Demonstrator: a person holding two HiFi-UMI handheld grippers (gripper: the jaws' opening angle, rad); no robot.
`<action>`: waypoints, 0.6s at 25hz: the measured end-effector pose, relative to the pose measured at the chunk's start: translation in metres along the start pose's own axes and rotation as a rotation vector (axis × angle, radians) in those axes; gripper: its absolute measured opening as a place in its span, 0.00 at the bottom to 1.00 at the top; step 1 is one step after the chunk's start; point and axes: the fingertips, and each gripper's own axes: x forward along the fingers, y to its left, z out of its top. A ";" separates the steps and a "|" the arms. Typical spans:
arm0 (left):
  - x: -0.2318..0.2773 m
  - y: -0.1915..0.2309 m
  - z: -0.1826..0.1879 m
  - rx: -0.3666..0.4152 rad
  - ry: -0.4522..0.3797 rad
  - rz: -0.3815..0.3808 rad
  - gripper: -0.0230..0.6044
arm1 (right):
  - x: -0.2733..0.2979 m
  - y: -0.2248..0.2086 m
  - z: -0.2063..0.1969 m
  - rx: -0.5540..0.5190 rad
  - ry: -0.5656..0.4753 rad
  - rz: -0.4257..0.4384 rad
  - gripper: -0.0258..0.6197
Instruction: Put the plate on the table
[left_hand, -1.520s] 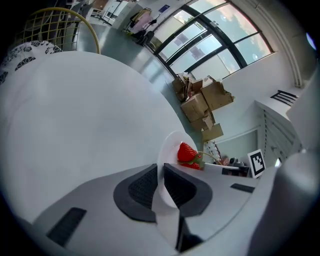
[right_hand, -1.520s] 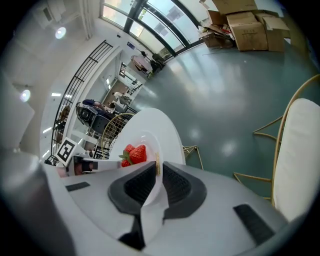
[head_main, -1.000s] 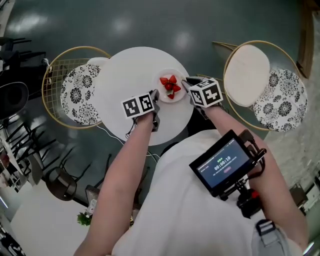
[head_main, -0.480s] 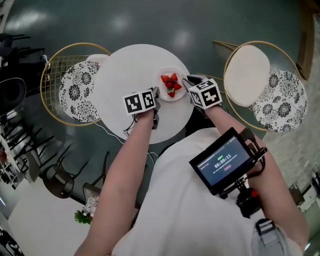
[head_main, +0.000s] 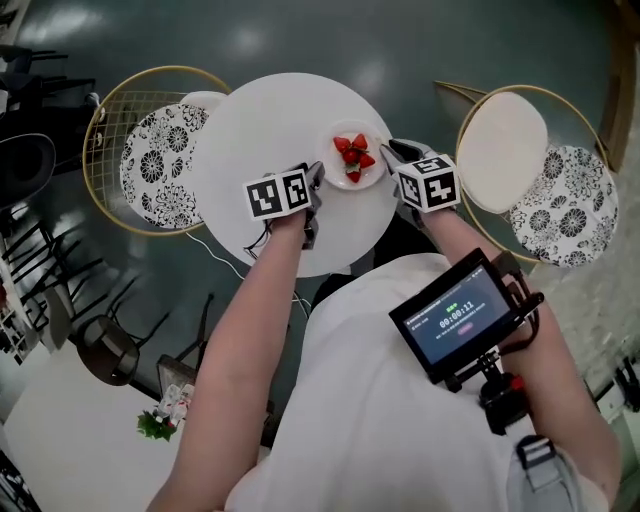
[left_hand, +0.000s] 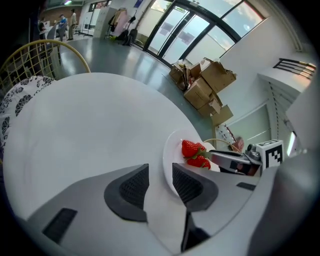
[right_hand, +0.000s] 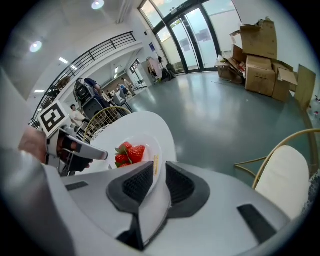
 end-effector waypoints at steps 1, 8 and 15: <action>-0.005 0.003 0.001 -0.002 -0.018 0.001 0.24 | -0.003 -0.002 0.001 0.012 -0.011 -0.012 0.12; -0.045 0.015 -0.013 0.033 -0.121 -0.049 0.24 | -0.035 0.021 0.011 0.043 -0.125 -0.053 0.12; -0.111 0.009 -0.039 0.118 -0.297 -0.134 0.24 | -0.086 0.087 0.005 0.039 -0.265 -0.008 0.12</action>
